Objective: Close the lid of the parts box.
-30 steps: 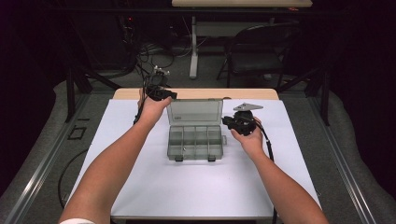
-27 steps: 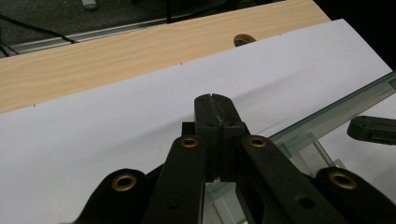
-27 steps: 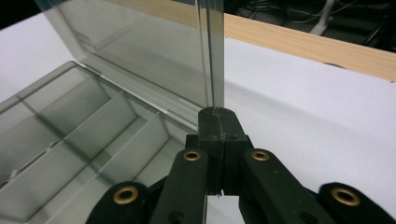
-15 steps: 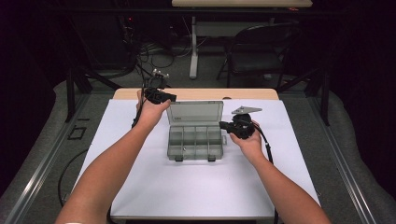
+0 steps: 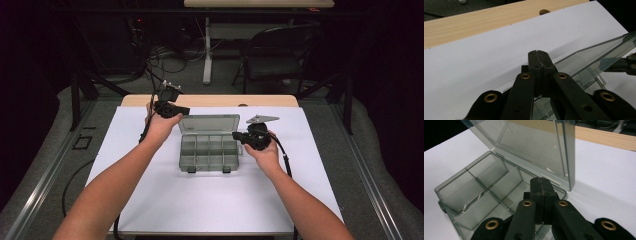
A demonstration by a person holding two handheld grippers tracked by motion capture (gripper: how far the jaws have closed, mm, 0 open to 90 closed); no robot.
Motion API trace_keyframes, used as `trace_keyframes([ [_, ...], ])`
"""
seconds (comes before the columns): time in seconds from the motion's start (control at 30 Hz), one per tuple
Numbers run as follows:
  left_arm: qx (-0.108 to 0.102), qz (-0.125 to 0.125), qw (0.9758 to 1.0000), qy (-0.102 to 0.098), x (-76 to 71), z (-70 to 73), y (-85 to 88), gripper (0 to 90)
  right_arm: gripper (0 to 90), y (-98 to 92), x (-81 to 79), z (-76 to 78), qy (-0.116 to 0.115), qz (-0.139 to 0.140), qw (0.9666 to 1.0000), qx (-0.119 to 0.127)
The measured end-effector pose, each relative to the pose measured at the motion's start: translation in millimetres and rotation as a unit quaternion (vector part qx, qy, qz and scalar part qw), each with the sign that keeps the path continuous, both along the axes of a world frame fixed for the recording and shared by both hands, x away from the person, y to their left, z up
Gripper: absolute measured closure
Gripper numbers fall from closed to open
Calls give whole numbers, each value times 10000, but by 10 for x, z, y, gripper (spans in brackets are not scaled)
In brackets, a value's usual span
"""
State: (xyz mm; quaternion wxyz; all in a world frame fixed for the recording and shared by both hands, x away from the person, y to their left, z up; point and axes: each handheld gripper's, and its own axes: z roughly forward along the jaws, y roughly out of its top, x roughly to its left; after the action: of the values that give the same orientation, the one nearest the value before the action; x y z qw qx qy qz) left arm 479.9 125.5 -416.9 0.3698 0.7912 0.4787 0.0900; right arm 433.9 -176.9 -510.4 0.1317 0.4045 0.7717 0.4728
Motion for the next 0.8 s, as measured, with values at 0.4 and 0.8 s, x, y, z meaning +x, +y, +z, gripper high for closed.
trace_keyframes([
  [0.4, -115, -150, 9998, 69, -181, -138, 54, 900, 900, -10, -102, -14, -27, 94, 9999, 107],
  [0.8, -110, -278, 9994, 147, -356, -263, 111, 900, 900, -71, -185, -5, -63, 116, 9998, 141],
])
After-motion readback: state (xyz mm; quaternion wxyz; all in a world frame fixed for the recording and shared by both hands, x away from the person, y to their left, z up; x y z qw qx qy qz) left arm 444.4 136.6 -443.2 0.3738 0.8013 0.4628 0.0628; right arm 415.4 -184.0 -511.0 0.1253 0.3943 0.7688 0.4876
